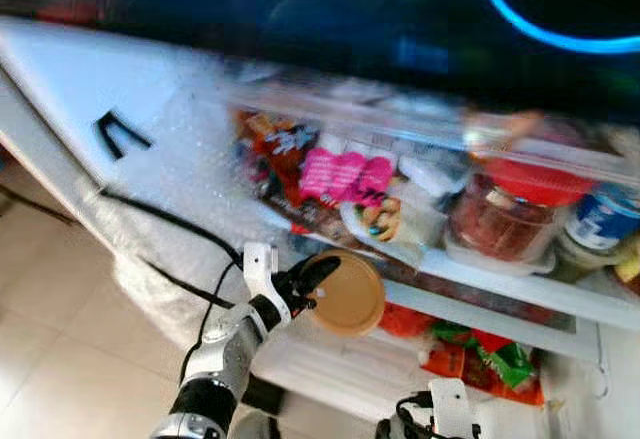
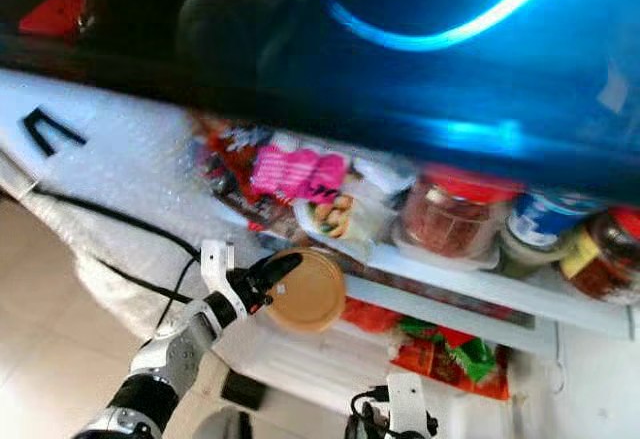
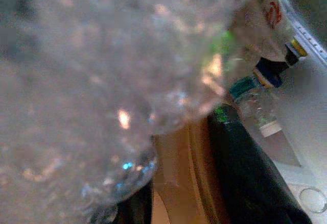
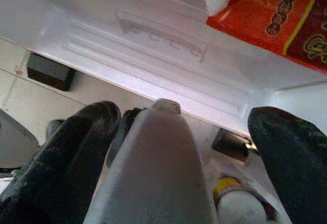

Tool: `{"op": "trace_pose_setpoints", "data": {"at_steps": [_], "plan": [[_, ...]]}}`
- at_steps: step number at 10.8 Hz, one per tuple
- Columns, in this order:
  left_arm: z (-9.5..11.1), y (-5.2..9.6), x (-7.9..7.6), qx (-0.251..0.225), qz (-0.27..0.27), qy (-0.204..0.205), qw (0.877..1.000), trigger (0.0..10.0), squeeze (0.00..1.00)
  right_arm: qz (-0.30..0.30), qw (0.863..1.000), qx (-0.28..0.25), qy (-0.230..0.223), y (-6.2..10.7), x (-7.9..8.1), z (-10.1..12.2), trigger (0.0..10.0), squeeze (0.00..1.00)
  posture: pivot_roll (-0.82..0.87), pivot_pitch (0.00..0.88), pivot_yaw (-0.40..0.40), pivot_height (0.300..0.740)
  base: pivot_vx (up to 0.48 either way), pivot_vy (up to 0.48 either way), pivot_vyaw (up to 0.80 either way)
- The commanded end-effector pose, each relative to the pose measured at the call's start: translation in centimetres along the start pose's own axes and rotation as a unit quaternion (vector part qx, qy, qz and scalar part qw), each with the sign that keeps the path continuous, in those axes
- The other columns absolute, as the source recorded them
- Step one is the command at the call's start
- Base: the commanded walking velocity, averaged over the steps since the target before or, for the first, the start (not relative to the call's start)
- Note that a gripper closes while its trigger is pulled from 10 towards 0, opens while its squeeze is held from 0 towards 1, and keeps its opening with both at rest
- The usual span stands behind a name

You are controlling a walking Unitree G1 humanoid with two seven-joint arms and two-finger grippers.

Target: Restocking fridge

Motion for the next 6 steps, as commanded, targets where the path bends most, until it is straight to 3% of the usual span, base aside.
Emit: {"op": "trace_pose_setpoints", "data": {"at_steps": [1, 6], "plan": [[-0.45, 0.13, 0.05, 0.011, 0.001, -0.003, 1.0, 10.0, 0.0, -0.016, 0.997, 0.073, -0.011, 1.08, -0.83, -4.38, 10.0, 0.0, -0.04, 0.16, 0.023, 0.664, 0.0, -0.255, 0.0], [-0.72, 0.19, -0.82, 0.015, -0.028, -0.003, 0.999, 10.0, 0.0, -0.014, 0.997, 0.074, -0.012, 1.1, -0.75, -4.48, 10.0, 0.0, -0.04, 0.164, 0.026, 0.664, 0.0, 0.0, 0.0]]}}
Point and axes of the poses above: a point about 5 cm out from each wrist's last joint towards the gripper, its own y axis pointing back from the gripper into the wrist, its own z axis along the axis of the wrist's last joint, x = y × z, the point moved 4 cm from there along -y, pointing out of the wrist towards the gripper, and after that the axes turned 14 degrees about -y, right-handed, at the moved point
